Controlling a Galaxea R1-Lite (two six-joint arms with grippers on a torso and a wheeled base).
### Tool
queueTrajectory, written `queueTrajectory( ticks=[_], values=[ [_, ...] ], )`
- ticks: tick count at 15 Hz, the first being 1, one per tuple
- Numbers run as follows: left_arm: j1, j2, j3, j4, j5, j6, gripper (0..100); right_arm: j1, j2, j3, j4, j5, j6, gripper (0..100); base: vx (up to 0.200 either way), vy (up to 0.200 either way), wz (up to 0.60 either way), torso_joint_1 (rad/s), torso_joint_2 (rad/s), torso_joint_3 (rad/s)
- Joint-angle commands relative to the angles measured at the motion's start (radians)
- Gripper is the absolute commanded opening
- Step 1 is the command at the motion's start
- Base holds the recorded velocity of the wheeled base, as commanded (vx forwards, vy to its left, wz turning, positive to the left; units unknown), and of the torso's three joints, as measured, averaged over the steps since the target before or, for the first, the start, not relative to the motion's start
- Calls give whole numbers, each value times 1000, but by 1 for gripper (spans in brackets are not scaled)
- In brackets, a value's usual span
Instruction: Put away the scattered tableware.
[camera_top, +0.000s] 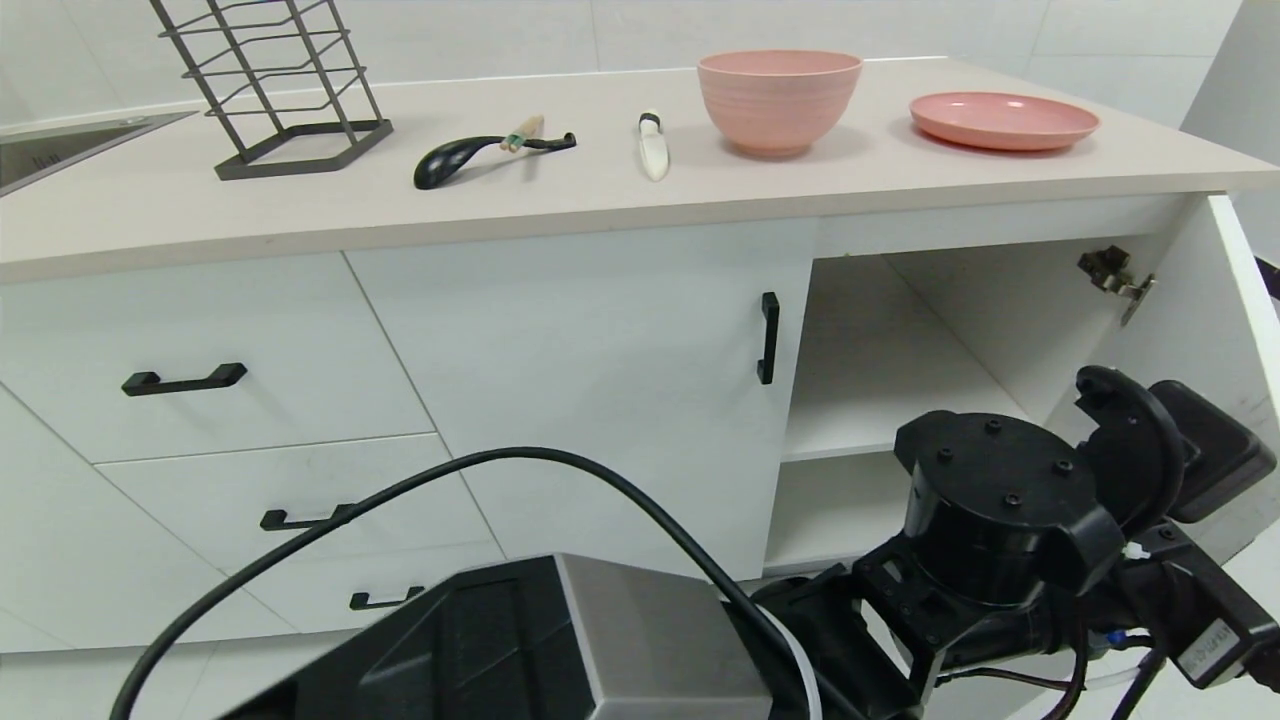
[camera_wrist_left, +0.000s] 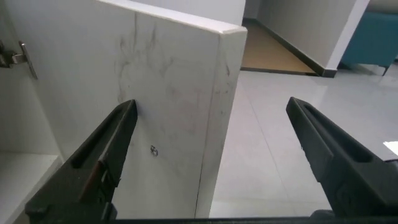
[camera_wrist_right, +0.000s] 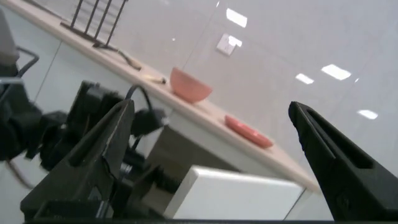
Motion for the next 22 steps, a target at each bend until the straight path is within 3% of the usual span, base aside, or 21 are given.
queueTrajectory(
  ticks=[1, 4, 7, 11, 12, 13, 14, 15, 17, 18, 20, 22],
  values=[
    [-14, 31, -36, -9, 1, -9, 100, -4, 47, -26, -40, 0, -1, 100, 0, 0, 0, 0, 0, 0],
    [-34, 62, -77, -29, 7, -19, 100, -5, 109, -28, -159, -6, -1, 100, 0, 0, 0, 0, 0, 0],
    [-66, 112, -141, -40, 7, -20, 100, -25, 121, -28, -176, -16, 2, 100, 0, 0, 0, 0, 0, 0],
    [-152, 204, -255, -74, -9, -60, 100, -68, 147, -43, -182, -44, 42, 100, 0, 0, 0, 0, 0, 0],
    [-166, 220, -258, -115, -53, -89, 100, -74, 155, -42, -181, -73, 51, 100, 0, 0, 0, 0, 0, 0],
    [-164, 223, -240, -187, -118, -158, 100, -74, 162, -34, -181, -88, 53, 100, 0, 0, 0, 0, 0, 0],
    [-154, 211, -200, -242, -127, -215, 100, -74, 164, -32, -181, -88, 53, 100, 0, 0, 0, 0, 0, 0],
    [-134, 181, -140, -290, -125, -250, 100, -74, 162, -31, -179, -88, 53, 100, 0, 0, 0, 0, 0, 0],
    [-89, 70, 89, -379, -125, -255, 100, -74, 166, -17, -176, -90, 53, 100, 0, 0, 0, 0, 0, 0],
    [-86, 54, 119, -388, -125, -255, 100, -74, 167, -14, -176, -90, 53, 100, 0, 0, 0, 0, 0, 0],
    [-37, -125, 411, -485, -127, -255, 100, -74, 167, 30, -176, -90, 56, 100, 0, 0, 0, 0, 0, 0],
    [29, -271, 609, -540, -125, -252, 100, -74, 164, 87, -175, -90, 62, 100, 0, 0, 0, 0, 0, 0]
  ],
)
